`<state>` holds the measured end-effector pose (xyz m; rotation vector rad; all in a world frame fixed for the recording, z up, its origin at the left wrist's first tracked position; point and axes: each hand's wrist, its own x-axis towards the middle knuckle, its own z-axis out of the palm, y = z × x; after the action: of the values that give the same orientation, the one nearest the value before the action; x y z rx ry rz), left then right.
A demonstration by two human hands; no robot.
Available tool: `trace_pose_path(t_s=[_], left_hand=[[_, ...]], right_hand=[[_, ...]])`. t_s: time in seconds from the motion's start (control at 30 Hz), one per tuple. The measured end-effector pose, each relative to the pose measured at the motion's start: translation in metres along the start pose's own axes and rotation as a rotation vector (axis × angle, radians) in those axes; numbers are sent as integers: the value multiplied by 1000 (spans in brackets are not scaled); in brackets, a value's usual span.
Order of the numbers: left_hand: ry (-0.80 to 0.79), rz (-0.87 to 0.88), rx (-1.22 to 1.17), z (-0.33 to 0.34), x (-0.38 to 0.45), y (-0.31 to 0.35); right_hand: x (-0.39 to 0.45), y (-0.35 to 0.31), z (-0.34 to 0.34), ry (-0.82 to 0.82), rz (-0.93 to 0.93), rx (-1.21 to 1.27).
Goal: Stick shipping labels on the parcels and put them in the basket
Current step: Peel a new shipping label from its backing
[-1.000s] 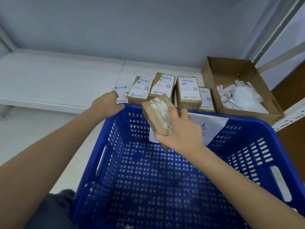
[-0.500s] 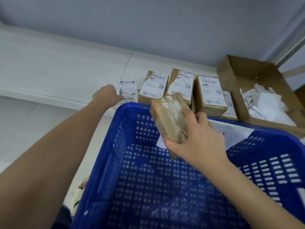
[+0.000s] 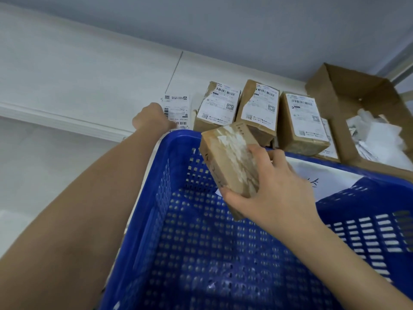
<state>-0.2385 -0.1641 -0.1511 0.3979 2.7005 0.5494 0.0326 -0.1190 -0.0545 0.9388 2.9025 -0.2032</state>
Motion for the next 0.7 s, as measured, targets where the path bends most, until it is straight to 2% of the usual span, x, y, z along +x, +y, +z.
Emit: trace_pose_path(t_s=[0.4,0.7], left_hand=[[-5,-33,-324,1,11,-17],[38,-113,-732,-17,2,-21]], right_hand=[[-4,12,4,-45,28,6],[-13,23,1,-41,23,13]])
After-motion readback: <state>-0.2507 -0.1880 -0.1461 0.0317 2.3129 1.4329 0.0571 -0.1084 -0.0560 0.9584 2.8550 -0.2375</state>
